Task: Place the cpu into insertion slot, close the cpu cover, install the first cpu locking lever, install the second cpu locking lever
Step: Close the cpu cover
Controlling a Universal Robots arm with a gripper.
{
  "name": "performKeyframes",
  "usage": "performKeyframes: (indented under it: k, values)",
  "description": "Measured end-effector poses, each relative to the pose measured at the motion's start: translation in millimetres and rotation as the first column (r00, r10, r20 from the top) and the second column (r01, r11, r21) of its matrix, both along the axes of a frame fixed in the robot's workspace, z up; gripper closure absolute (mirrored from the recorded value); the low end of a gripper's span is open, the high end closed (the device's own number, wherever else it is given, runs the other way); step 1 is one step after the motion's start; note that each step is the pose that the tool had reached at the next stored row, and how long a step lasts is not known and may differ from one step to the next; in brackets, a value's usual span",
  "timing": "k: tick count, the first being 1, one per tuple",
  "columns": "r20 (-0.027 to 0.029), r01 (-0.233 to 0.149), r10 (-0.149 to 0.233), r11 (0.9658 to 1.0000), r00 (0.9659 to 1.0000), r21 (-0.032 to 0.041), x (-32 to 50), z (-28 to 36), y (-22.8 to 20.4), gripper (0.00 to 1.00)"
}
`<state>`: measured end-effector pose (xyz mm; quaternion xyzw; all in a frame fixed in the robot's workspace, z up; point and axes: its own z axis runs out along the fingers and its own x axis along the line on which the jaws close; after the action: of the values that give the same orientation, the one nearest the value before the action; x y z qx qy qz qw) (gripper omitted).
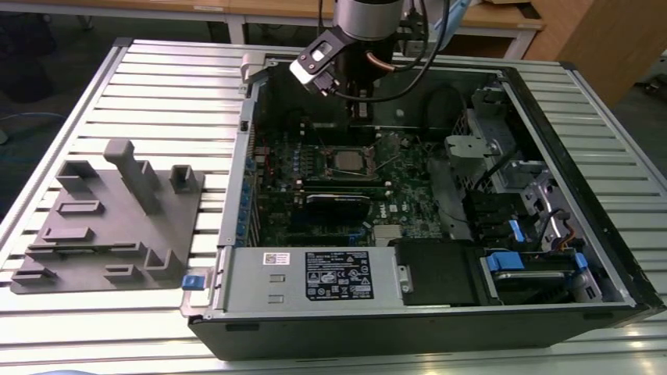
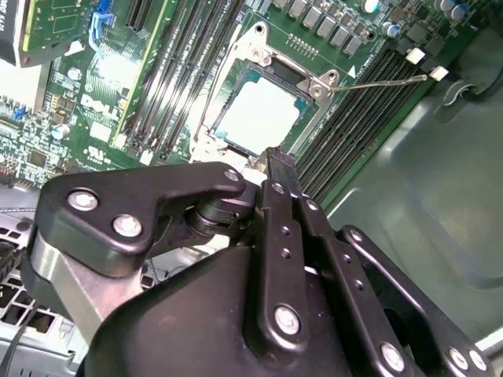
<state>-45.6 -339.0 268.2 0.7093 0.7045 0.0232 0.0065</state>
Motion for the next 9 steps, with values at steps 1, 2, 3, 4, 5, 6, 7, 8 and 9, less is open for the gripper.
performKeyframes:
  k: [1,2,3,4,5,6,7,8,9]
  values:
    - [0.0000,0.000,0.000,1.0000,1.0000,0.0000,0.0,0.0,0.0,0.89]
    - [0.0000,0.000,0.000,1.0000,1.0000,0.0001,0.0,0.0,0.0,0.89]
    - [-0.0001,0.000,0.000,1.0000,1.0000,0.0003,0.0,0.1,0.0,0.89]
    - [-0.0001,0.000,0.000,1.0000,1.0000,0.0009,0.0,0.1,0.0,0.89]
    - [-0.0001,0.000,0.000,1.0000,1.0000,0.0009,0.0,0.1,0.0,0.89]
    - [0.0000,0.000,0.000,1.0000,1.0000,0.0010,0.0,0.2,0.0,0.89]
    - [-0.0002,0.000,0.000,1.0000,1.0000,0.0008,0.0,0.6,-0.1,0.89]
    - [-0.0002,0.000,0.000,1.0000,1.0000,0.0007,0.0,1.1,-0.1,0.89]
    - [-0.0002,0.000,0.000,1.0000,1.0000,0.0008,0.0,1.6,0.0,0.89]
